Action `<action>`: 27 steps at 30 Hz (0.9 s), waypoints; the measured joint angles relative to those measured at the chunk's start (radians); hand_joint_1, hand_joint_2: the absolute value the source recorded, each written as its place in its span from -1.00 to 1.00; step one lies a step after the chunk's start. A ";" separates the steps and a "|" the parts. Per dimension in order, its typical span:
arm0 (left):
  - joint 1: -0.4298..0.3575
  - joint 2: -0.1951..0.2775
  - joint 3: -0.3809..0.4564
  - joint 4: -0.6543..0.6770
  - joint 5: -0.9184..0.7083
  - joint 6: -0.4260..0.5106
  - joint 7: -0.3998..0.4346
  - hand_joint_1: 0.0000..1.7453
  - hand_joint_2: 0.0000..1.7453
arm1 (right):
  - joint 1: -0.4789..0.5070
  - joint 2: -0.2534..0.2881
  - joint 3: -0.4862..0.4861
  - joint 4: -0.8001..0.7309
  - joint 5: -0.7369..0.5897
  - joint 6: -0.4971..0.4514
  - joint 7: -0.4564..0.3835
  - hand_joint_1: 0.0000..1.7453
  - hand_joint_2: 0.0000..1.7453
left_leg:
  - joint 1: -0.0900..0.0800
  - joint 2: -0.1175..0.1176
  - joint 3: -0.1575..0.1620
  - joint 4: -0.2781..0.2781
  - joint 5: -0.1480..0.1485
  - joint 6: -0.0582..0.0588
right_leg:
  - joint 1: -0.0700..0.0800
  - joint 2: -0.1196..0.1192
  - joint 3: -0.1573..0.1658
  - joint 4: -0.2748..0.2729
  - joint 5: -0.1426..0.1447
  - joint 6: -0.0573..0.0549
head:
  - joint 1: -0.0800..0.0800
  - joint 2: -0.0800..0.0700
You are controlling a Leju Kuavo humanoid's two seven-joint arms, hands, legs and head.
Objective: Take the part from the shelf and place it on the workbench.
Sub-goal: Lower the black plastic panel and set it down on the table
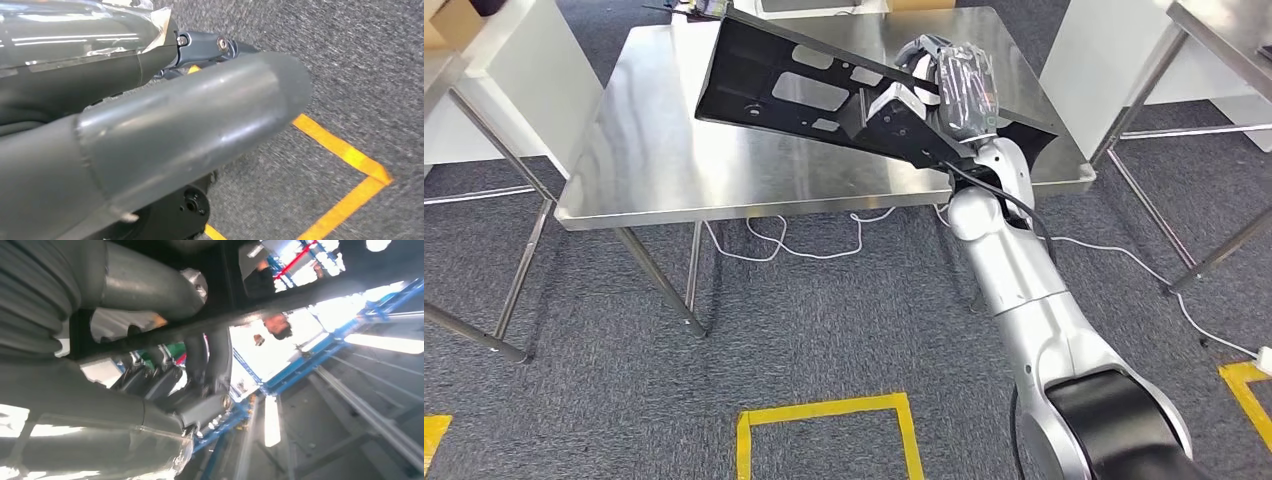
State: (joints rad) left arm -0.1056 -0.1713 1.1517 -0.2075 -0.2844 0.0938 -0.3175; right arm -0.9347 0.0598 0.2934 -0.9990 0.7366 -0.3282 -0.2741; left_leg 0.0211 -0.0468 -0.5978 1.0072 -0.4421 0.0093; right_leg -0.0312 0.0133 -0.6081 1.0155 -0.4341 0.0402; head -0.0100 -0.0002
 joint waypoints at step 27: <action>-0.002 -0.009 0.000 0.000 0.000 0.003 0.012 -1.00 -1.00 | -0.003 -0.033 0.013 0.014 -0.018 -0.007 0.001 1.00 1.00 | -0.011 0.028 0.016 -0.010 0.002 0.033 | -0.005 -0.014 -0.067 0.075 -0.001 0.038 | 0.004 0.000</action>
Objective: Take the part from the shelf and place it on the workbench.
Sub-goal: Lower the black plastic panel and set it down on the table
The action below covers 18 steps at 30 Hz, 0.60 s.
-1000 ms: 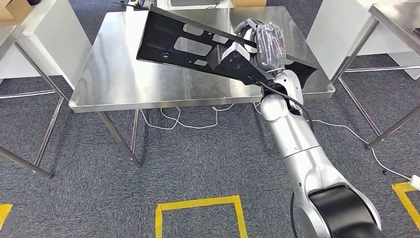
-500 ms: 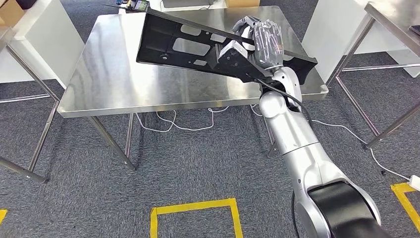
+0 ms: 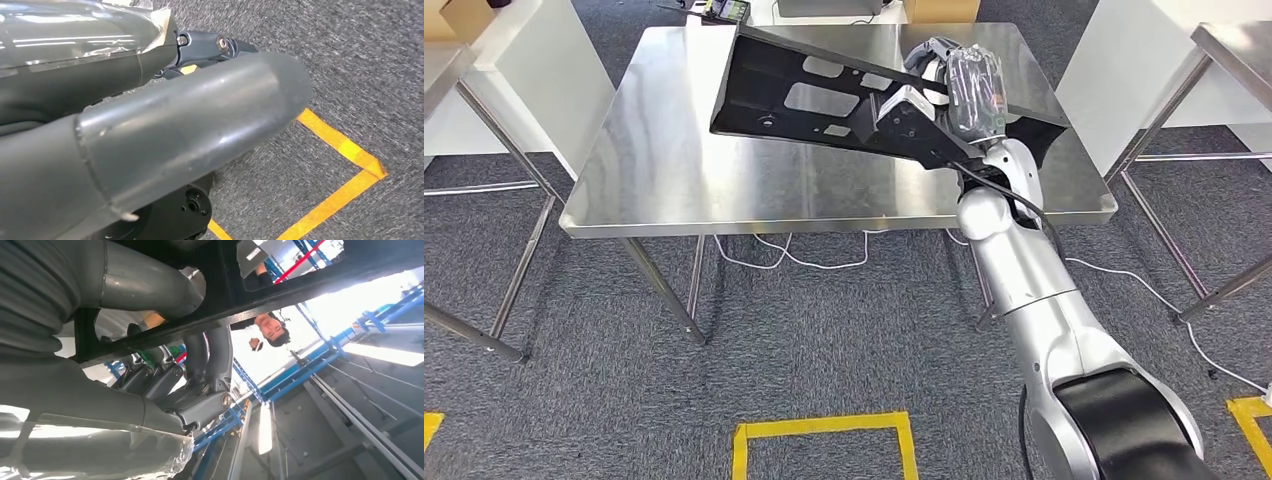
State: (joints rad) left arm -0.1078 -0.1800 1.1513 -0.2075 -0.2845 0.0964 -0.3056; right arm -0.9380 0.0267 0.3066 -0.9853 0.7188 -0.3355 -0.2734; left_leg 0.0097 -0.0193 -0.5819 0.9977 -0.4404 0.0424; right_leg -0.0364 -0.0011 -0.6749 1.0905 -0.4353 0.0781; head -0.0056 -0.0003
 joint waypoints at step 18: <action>0.002 0.003 -0.001 0.001 -0.012 0.006 0.007 -1.00 -1.00 | -0.156 -0.015 0.005 0.134 0.193 -0.015 0.136 1.00 1.00 | 0.032 0.030 -0.079 0.039 0.040 -0.064 | -0.004 0.002 0.104 -0.079 -0.032 -0.026 | -0.017 0.000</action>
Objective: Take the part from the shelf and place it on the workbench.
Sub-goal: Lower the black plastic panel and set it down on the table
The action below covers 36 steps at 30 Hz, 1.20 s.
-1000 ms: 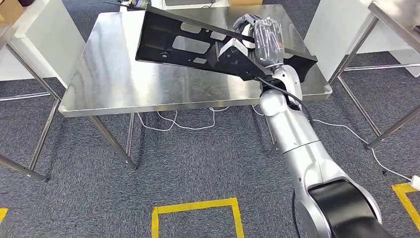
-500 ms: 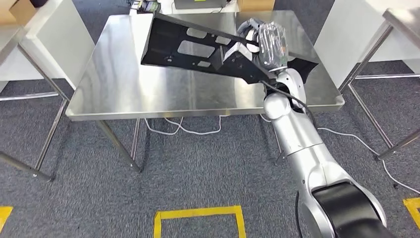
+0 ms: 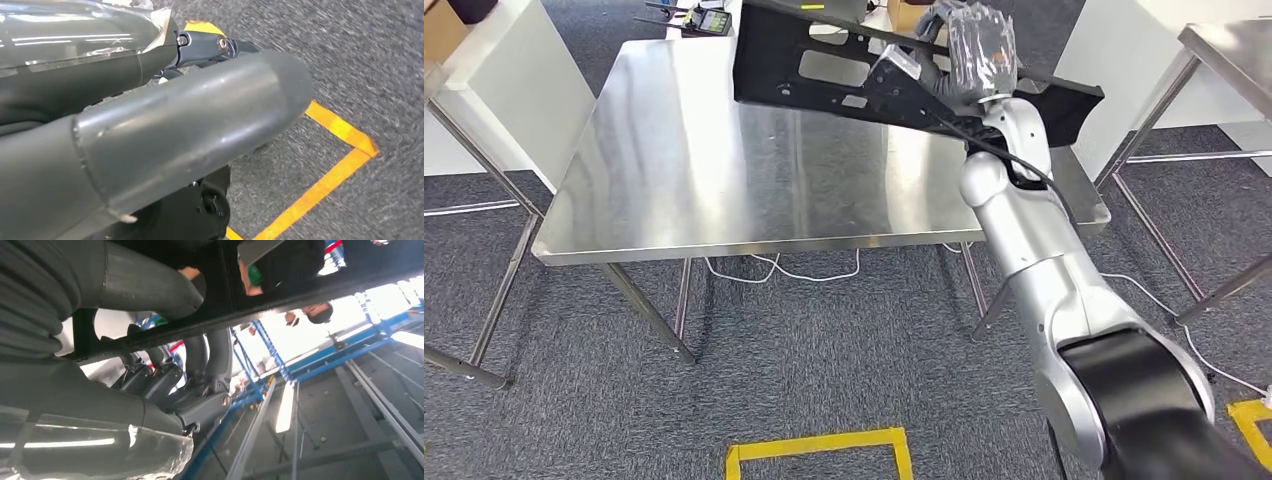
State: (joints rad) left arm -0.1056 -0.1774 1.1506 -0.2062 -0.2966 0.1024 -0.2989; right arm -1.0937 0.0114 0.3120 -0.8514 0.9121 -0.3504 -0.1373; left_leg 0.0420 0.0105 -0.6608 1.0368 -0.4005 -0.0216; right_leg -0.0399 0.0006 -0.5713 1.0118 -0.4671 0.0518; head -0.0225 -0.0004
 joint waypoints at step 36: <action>-0.002 0.010 -0.001 -0.002 -0.013 -0.006 0.009 -1.00 -1.00 | -0.134 -0.072 -0.015 0.334 0.233 -0.096 0.089 1.00 1.00 | -0.030 -0.015 0.035 -0.032 -0.015 0.073 | 0.032 0.002 -0.041 0.053 -0.022 -0.018 | 0.009 0.000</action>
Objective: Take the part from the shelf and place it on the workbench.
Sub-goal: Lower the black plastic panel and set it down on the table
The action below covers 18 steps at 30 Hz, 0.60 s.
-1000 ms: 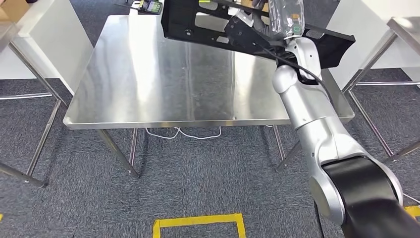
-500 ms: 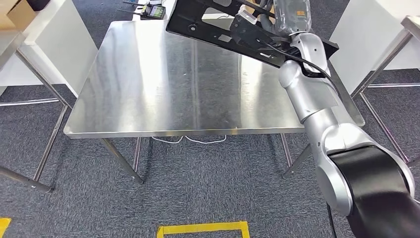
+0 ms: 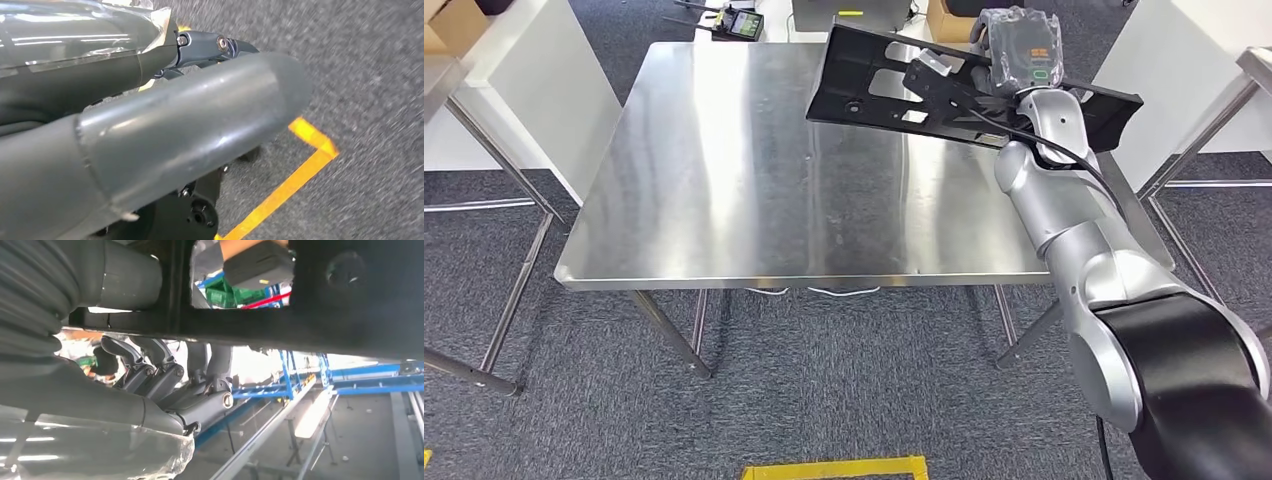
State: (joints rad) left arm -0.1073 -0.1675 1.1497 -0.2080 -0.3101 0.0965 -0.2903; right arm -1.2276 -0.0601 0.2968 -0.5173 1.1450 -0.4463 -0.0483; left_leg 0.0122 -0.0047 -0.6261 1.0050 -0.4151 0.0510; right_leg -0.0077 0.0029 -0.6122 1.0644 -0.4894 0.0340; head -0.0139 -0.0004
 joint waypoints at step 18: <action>-0.001 0.003 0.000 0.000 -0.005 -0.002 0.003 -1.00 -1.00 | 0.042 -0.053 -0.045 0.094 0.016 -0.036 0.000 1.00 1.00 | 0.000 0.001 -0.082 0.251 -0.156 -0.044 | -0.010 0.000 0.002 -0.071 0.075 -0.035 | -0.003 0.000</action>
State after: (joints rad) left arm -0.1080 -0.1640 1.1494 -0.2079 -0.3153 0.0942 -0.2873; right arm -1.1852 -0.1133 0.2514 -0.4231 1.1610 -0.4822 -0.0486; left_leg 0.0123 -0.0037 -0.7081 1.2559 -0.5710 0.0067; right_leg -0.0182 0.0027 -0.6104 0.9930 -0.4141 -0.0009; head -0.0168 -0.0004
